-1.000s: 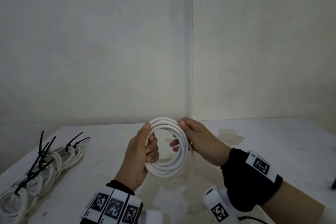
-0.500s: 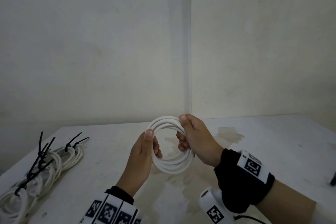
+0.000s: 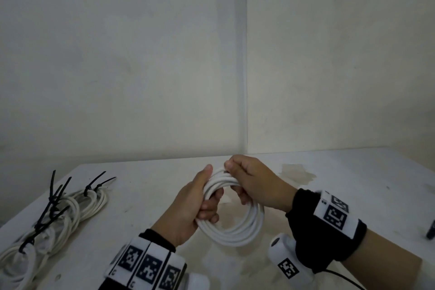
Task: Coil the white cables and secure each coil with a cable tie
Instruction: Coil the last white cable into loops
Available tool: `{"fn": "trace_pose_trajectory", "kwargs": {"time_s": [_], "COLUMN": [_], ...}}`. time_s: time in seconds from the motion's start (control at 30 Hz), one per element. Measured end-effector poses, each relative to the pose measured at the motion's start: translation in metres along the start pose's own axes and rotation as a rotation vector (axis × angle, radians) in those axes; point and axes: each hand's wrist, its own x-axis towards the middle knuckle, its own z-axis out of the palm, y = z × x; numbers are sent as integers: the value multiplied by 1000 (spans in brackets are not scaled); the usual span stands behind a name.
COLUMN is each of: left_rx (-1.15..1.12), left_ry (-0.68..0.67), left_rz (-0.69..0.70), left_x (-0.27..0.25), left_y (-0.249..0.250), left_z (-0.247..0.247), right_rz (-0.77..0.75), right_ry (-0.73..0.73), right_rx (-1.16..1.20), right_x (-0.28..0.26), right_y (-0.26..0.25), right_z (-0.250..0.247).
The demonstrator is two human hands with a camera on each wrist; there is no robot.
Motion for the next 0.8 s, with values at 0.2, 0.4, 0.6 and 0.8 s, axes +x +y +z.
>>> {"fn": "trace_pose_trajectory", "kwargs": {"time_s": [0.2, 0.4, 0.6, 0.8], "left_rx": [7, -118, -163, -169], "left_ry": [-12, 75, 183, 195], "left_rz": [2, 57, 117, 106], "left_x": [-7, -7, -4, 0], "left_y": [-7, -11, -10, -8], "left_z": [3, -1, 4, -2], "right_rz": [-55, -13, 67, -12], "right_ry": [69, 71, -72, -145], "right_rx": [-120, -84, 104, 95], "right_x": [6, 8, -6, -10], "right_y": [1, 2, 4, 10], "right_z": [-9, -30, -17, -10]}}
